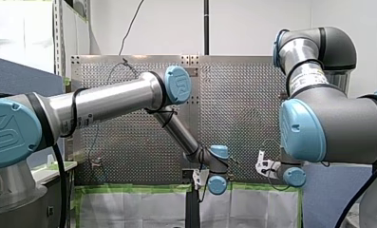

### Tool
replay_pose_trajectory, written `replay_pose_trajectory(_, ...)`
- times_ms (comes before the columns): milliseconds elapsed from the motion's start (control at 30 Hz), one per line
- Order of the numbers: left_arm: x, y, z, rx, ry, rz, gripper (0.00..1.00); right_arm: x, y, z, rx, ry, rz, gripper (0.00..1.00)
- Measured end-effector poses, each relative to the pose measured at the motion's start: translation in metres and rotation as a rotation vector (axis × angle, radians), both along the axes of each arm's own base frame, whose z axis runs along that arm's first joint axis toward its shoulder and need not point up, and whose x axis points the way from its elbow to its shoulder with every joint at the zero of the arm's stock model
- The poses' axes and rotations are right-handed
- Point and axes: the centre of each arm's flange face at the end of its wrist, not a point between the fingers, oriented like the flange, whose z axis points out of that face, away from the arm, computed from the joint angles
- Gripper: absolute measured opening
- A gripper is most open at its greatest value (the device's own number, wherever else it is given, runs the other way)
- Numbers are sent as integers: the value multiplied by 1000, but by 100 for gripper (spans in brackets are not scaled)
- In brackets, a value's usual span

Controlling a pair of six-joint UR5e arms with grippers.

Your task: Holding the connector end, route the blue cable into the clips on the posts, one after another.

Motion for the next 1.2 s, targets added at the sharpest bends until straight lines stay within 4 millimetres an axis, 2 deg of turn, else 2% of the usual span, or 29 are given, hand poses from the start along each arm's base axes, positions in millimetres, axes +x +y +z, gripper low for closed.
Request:
replay_pose_trajectory(233, 6, -6, -4, -10, -7, -30, 0, 2, -19, 8, -26, -5, 17, 0)
replay_pose_trajectory(433, 10, -12, -15, -7, -1, -44, 0, 3, -26, 11, -29, -6, 21, 0)
replay_pose_trajectory(833, 20, -17, -12, -16, -6, -63, 0, -3, -37, 15, -43, -10, 11, 0)
replay_pose_trajectory(1200, 28, -12, -11, -20, -5, -57, 0, -4, -49, 19, -35, 2, 10, 0)
